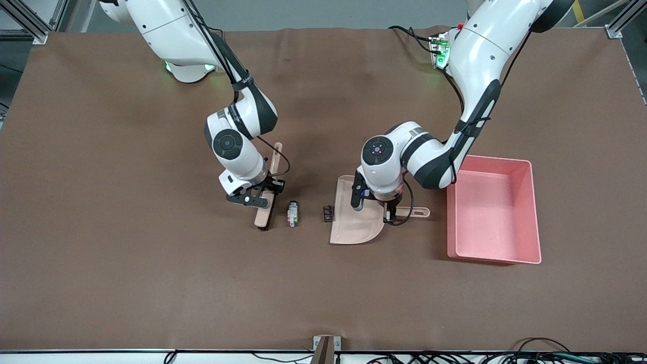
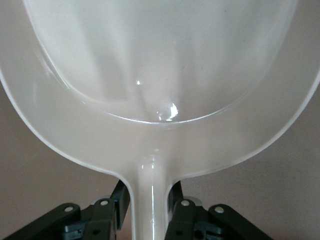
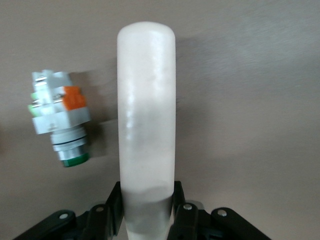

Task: Clean e-waste and dump in bin
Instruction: 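Carry the brush toward the e-waste while the left gripper holds the dustpan, then sweep the switch and capacitor into the dustpan with the right gripper's brush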

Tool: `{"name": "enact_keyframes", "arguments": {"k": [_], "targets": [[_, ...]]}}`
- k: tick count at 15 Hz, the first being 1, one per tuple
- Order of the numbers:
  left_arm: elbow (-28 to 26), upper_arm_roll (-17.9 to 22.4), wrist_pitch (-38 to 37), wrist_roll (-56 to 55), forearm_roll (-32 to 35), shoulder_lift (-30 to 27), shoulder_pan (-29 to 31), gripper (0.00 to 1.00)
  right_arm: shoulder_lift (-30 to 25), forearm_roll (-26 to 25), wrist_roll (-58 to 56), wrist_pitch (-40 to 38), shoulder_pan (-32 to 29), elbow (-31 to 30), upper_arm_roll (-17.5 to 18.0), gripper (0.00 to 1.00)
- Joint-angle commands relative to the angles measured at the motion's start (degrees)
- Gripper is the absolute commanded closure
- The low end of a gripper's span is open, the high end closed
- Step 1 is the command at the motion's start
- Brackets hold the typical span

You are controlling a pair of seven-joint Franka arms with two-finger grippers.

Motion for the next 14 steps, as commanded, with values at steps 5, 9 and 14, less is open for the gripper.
{"name": "enact_keyframes", "arguments": {"k": [5, 9, 14], "targets": [[0.8, -0.1, 1.2, -1.1, 1.0, 1.4, -0.2, 0.62, 4.3, 2.0, 4.1, 0.4, 3.3, 6.0, -0.4, 0.99], [1.0, 0.0, 0.6, -1.4, 0.3, 1.7, -0.7, 0.62, 5.8, 2.0, 4.9, 0.2, 5.0, 9.1, -0.4, 1.0], [1.2, -0.1, -0.8, -1.3, 0.2, 1.6, -0.6, 0.62, 7.9, 3.9, 5.0, 0.5, 6.4, 12.1, -0.3, 1.0]]}}
